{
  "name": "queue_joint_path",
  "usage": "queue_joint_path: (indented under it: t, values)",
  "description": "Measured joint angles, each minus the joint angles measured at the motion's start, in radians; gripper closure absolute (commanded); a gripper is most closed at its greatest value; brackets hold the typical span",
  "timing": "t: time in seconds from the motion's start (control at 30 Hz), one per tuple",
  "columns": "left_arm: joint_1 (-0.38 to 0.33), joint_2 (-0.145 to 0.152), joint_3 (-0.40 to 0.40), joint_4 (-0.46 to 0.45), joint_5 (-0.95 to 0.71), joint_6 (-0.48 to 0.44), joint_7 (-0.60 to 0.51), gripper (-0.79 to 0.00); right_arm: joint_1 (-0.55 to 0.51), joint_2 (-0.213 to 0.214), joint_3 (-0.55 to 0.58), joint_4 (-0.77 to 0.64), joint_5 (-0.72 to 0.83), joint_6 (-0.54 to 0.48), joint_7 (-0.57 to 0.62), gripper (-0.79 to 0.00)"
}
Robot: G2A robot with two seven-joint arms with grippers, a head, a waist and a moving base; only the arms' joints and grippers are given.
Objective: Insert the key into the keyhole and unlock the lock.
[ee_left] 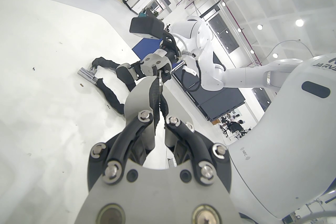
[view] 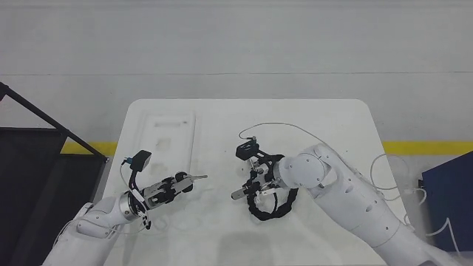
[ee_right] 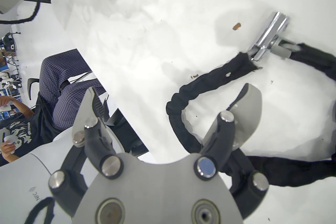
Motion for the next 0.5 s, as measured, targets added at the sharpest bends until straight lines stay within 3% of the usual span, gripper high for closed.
queue_joint_path:
  t: [0.13, 0.2, 0.3, 0.5]
  values:
    - [0.0, 0.0, 0.0, 0.0, 0.0, 0.0, 0.0, 0.0, 0.003, -0.008, -0.021, 0.036, 0.003, 0.006, -0.003, -0.785]
    - [0.0, 0.0, 0.0, 0.0, 0.0, 0.0, 0.0, 0.0, 0.011, -0.013, -0.028, 0.063, 0.001, 0.002, -0.011, -0.579]
    - [0.0, 0.0, 0.0, 0.0, 0.0, 0.0, 0.0, 0.0, 0.026, -0.02, -0.038, 0.097, -0.015, 0.005, -0.032, -0.406]
    - [0.0, 0.0, 0.0, 0.0, 0.0, 0.0, 0.0, 0.0, 0.047, -0.031, -0.057, 0.132, -0.057, 0.028, -0.046, -0.369]
